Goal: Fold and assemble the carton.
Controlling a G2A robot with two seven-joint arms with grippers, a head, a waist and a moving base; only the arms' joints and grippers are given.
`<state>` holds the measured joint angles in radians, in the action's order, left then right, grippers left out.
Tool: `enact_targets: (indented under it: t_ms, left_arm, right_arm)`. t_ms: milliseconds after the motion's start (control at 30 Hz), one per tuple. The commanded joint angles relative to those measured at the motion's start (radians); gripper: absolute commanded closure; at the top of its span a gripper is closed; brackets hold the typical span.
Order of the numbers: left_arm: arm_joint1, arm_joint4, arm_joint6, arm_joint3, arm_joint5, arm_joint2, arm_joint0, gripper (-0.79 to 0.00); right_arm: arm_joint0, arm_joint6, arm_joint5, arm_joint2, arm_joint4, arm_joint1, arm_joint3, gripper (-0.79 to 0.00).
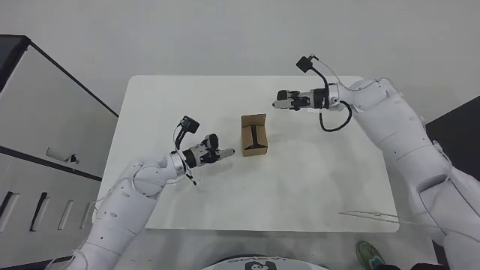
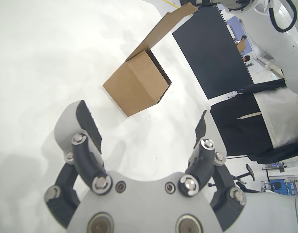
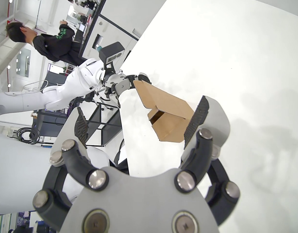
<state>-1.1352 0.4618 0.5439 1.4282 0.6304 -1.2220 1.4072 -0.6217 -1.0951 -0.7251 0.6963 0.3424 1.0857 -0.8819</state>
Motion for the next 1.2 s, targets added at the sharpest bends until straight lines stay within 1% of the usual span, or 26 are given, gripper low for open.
enact_targets:
  t_ms: [0,267,333,500,633,767,967,1000,1167]
  left_arm:
    - [0.006,0.035,-0.004,0.020,0.004,-0.019,-0.009,0.000]
    - [0.005,0.041,-0.007,0.012,-0.005,-0.014,-0.004,0.000]
    - [0.005,0.079,-0.006,-0.017,0.013,0.011,0.003,0.000]
    - [-0.004,0.040,-0.024,-0.083,0.094,0.070,0.005,0.000]
    - [-0.015,0.008,-0.049,-0.127,0.143,0.123,-0.021,0.000]
    - [-0.029,-0.012,-0.070,-0.157,0.174,0.176,-0.051,0.000]
    - [-0.055,0.005,-0.149,-0.207,0.178,0.248,-0.104,0.000]
    - [-0.060,0.011,-0.185,-0.219,0.176,0.257,-0.111,0.000]
    - [-0.074,0.072,-0.283,-0.253,0.157,0.280,-0.132,0.000]
  right_arm:
    - [0.008,0.000,0.000,-0.012,0.043,0.008,0.014,-0.785]
    - [0.009,0.007,0.002,-0.013,0.050,0.010,0.018,-0.785]
    - [-0.011,0.033,0.022,-0.012,0.048,0.012,-0.004,-0.785]
    - [-0.030,0.042,0.040,-0.010,0.077,0.021,-0.013,-0.785]
    - [-0.035,0.050,0.039,-0.012,0.096,0.034,0.007,-0.785]
    - [-0.033,0.047,0.032,-0.018,0.114,0.048,0.027,-0.785]
    - [-0.023,0.014,0.018,-0.026,0.151,0.071,0.064,-0.785]
    - [-0.020,0.003,0.017,-0.028,0.158,0.077,0.072,-0.785]
    - [-0.012,-0.023,0.023,-0.035,0.179,0.092,0.091,-0.785]
